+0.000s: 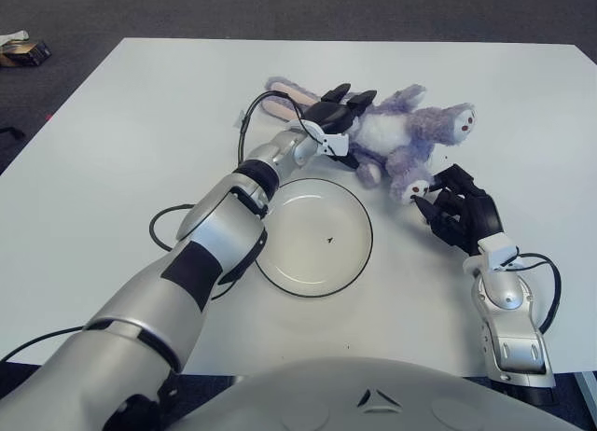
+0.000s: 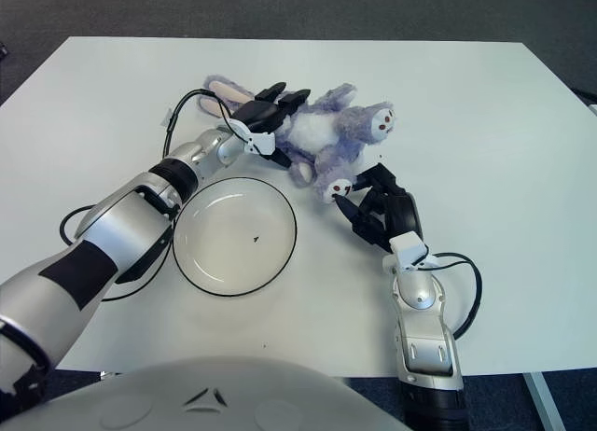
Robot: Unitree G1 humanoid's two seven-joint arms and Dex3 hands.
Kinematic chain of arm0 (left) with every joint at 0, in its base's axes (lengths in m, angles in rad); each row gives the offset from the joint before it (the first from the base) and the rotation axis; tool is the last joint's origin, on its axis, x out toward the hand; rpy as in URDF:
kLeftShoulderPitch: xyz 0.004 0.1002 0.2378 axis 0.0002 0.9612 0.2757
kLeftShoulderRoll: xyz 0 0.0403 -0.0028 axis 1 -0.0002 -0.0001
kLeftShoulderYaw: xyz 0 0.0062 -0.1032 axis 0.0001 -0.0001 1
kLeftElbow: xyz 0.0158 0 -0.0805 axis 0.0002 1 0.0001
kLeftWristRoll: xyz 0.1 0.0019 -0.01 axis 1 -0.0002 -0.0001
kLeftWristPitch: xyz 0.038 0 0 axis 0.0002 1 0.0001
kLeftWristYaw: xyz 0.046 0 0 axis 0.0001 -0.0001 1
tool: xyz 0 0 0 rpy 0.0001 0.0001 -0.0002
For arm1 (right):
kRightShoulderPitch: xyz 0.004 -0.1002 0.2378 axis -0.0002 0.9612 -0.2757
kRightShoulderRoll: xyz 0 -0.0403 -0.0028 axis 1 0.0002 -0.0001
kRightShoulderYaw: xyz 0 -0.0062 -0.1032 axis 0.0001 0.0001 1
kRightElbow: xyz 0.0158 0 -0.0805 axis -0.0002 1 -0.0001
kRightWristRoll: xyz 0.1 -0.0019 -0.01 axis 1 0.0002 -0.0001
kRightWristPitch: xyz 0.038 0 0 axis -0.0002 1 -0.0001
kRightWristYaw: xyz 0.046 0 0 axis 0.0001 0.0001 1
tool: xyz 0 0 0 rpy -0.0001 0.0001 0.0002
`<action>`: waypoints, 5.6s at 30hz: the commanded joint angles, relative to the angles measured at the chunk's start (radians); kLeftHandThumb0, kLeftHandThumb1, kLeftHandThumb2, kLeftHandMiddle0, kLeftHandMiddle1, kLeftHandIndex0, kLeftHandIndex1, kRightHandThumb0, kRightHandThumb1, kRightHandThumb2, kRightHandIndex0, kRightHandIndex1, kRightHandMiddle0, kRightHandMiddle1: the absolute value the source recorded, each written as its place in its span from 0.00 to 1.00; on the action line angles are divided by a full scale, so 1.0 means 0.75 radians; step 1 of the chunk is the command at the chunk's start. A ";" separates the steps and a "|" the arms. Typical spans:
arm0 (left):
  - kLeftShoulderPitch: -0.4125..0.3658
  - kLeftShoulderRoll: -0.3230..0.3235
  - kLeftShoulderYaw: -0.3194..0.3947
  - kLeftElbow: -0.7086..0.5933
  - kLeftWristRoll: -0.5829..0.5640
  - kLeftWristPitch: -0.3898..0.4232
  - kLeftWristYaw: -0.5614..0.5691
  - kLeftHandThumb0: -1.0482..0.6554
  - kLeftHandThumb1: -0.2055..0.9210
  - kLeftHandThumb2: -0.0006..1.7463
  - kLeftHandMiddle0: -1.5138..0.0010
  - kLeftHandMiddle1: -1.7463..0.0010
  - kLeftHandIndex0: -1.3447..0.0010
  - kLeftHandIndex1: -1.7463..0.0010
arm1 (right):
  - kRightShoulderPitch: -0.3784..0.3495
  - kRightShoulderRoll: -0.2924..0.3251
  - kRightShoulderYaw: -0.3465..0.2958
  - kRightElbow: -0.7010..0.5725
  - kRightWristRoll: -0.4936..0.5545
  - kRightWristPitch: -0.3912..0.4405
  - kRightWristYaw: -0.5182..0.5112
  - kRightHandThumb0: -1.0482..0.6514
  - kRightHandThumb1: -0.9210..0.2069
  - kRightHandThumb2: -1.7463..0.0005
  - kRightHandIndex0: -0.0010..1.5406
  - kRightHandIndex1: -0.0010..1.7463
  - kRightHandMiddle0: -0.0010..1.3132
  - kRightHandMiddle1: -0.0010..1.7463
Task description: Put the doll into the plate.
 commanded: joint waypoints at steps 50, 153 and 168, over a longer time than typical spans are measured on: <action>0.016 0.013 -0.337 0.098 0.298 0.120 0.217 0.60 0.93 0.00 0.89 0.28 0.61 0.72 | 0.048 -0.016 0.007 0.016 0.010 -0.026 0.047 0.40 0.00 0.83 0.49 1.00 0.34 0.86; -0.084 0.568 0.335 -0.307 -0.345 -0.416 -0.927 0.88 0.50 0.72 0.62 0.00 0.54 0.00 | -0.023 -0.018 0.020 0.120 0.000 0.064 0.035 0.40 0.00 0.84 0.48 1.00 0.35 0.85; 0.116 0.681 0.431 -0.631 -0.511 -0.529 -1.051 0.88 0.51 0.71 0.63 0.00 0.55 0.00 | -0.057 -0.027 0.031 0.140 -0.020 0.104 0.029 0.40 0.00 0.84 0.49 1.00 0.35 0.85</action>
